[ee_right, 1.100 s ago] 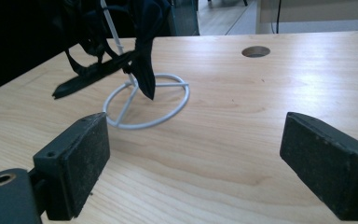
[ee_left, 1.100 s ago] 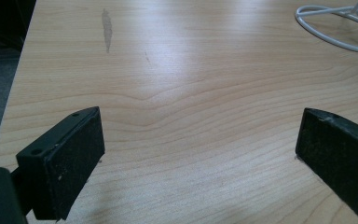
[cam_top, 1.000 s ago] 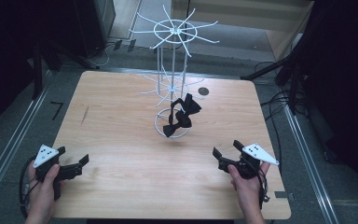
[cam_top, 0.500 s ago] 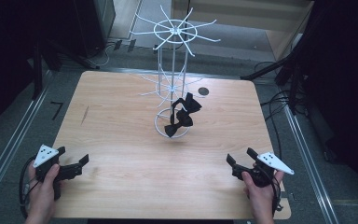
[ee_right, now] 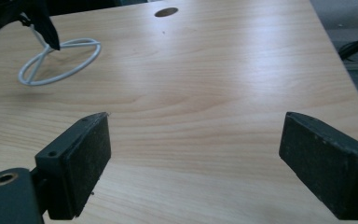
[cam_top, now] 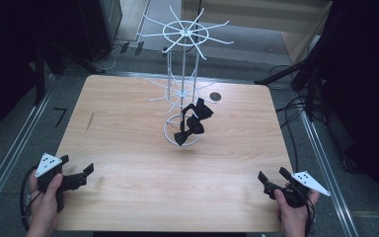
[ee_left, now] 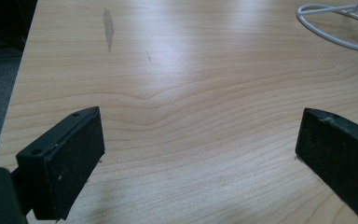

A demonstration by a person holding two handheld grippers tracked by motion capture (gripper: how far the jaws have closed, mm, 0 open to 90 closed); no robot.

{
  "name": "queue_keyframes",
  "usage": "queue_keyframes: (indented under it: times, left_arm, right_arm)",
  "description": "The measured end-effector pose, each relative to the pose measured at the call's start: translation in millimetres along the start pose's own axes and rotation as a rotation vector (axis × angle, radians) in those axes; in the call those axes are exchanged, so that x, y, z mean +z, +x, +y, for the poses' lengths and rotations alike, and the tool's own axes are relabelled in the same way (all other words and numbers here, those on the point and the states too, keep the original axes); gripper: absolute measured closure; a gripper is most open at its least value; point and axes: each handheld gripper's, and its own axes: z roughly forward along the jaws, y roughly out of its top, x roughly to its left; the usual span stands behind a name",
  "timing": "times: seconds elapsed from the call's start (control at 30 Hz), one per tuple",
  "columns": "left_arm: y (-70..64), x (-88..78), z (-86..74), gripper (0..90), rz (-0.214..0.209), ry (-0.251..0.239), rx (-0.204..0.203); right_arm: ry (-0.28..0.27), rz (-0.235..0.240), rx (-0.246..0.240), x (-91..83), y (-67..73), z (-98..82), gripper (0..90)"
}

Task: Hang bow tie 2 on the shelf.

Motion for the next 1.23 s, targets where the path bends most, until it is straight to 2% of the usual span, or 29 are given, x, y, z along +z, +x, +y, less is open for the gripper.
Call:
queue_keyframes:
  times: [0.33,0.87,1.0,1.23]
  left_arm:
    - [0.0,0.2,0.1,1.5,0.002,0.003,-0.001]
    - [-0.2,-0.5,-0.3,1.5,0.019,0.003,0.004]
    - [0.0,-1.3,-0.9,1.5,0.022,0.0,0.0]
    - [1.4,-1.8,-0.9,1.5,0.019,0.002,-0.001]
  right_arm:
    - [0.027,-0.04,0.028,-10.4,-20.6,-9.3,10.0]
    - [0.063,-0.066,0.039,-24.2,-35.5,-17.7,11.5]
    - [0.073,-0.065,0.061,-27.9,-38.0,-19.1,12.9]
    - [0.081,-0.071,0.069,-27.3,-39.7,-18.9,13.4]
